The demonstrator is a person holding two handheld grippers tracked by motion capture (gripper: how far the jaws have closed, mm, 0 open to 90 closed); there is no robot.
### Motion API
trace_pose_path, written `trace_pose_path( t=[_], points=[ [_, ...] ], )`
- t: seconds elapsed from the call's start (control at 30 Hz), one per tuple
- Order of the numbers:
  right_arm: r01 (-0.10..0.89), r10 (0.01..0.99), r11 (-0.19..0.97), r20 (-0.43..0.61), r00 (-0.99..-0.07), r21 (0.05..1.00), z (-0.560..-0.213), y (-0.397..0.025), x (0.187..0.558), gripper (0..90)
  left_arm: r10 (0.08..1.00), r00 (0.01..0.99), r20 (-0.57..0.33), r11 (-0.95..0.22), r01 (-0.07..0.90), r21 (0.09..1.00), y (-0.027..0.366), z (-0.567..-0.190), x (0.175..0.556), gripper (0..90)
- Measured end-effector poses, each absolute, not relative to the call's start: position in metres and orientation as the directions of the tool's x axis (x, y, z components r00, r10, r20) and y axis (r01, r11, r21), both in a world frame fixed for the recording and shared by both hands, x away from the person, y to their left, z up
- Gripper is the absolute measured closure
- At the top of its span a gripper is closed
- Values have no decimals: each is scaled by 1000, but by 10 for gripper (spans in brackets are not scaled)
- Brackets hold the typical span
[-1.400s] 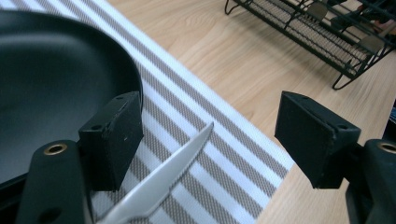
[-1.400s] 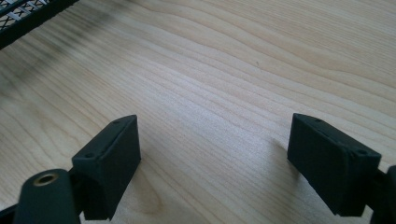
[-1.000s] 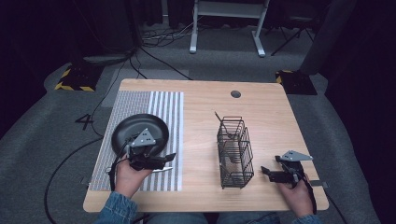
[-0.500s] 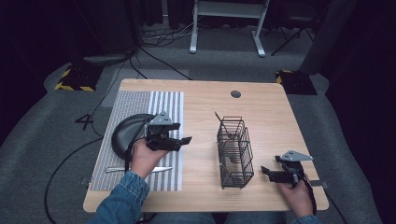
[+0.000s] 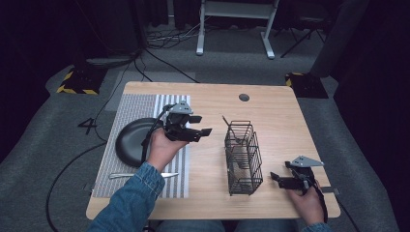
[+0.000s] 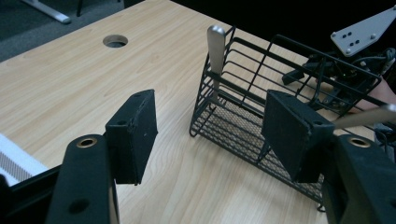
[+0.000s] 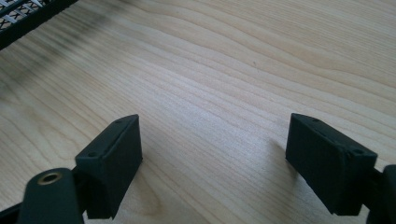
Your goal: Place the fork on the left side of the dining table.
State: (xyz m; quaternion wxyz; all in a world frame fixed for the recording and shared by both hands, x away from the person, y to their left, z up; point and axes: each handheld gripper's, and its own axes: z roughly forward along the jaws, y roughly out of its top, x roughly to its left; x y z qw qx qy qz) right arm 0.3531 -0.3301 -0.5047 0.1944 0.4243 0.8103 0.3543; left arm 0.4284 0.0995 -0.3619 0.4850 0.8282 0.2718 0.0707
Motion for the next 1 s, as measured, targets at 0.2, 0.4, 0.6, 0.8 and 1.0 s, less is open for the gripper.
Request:
trace_pose_path(
  t=[0.2, 0.4, 0.6, 0.8, 1.0],
  points=[
    [550, 827, 387, -14, -562, 740, -505, -330, 353, 188, 514, 837, -189, -355, 409, 841, 84, -360, 439, 395],
    [552, 828, 385, -12, -561, 740, -505, -330, 352, 192, 511, 836, -199, -370, 422, 828, 68, -361, 446, 452],
    [551, 828, 386, -14, -561, 740, -505, -330, 352, 196, 513, 830, -219, -369, 443, 817, 57, -368, 452, 508],
    [550, 827, 386, -14, -561, 740, -505, -330, 352, 198, 534, 817, -220, -354, 452, 819, 51, -370, 458, 599],
    [551, 828, 385, -13, -561, 741, -505, -330, 351, 200, 541, 815, -209, -357, 447, 820, 46, -370, 459, 670]
  ],
)
